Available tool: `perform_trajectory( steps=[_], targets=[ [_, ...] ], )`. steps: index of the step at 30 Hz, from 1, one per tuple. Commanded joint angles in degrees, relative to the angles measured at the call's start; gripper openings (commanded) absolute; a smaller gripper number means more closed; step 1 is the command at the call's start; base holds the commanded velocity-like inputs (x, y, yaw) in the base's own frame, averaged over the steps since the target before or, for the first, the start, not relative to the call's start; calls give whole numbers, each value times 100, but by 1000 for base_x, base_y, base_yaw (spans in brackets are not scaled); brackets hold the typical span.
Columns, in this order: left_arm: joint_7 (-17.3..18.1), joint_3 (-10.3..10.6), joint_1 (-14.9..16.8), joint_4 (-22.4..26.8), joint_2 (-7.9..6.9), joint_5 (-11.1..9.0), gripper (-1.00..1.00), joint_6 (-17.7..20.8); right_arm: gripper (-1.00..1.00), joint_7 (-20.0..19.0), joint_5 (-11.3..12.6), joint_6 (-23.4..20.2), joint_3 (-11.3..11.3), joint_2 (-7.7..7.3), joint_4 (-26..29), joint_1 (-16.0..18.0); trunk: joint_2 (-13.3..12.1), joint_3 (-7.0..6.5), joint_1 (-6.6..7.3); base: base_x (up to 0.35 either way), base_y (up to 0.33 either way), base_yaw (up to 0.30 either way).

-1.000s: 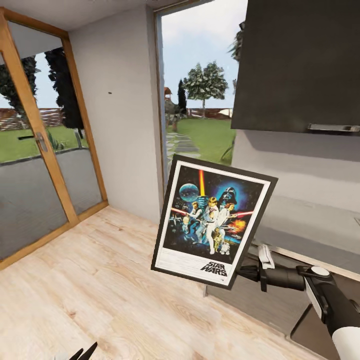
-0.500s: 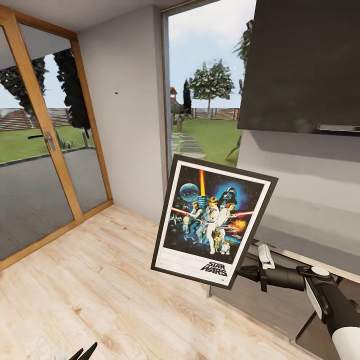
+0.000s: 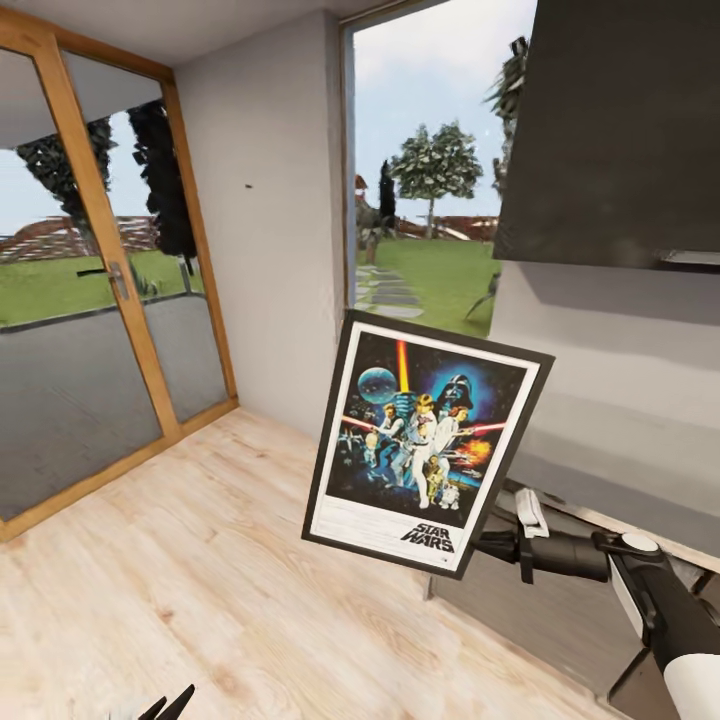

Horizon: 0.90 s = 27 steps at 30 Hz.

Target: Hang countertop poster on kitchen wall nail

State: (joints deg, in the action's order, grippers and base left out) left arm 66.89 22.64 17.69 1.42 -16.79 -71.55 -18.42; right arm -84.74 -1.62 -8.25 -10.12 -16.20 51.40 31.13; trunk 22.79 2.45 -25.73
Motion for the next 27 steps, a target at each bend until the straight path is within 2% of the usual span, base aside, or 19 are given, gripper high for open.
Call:
perform_trajectory(
  steps=[1,23,27],
  targets=[
    [9,48,7,-4,0,-41,100,-31,-100,-37,-21,-73,-11,2,8,3,12,14,-5,190,94,263],
    [9,48,7,-4,0,-38,100,-30,-100,-34,-41,-72,-8,2,10,5,12,14,-5,247,176,285],
    [9,48,7,-5,0,-41,100,-30,-100,-34,-39,-72,-10,2,4,3,12,14,-5,212,238,134]
  ],
)
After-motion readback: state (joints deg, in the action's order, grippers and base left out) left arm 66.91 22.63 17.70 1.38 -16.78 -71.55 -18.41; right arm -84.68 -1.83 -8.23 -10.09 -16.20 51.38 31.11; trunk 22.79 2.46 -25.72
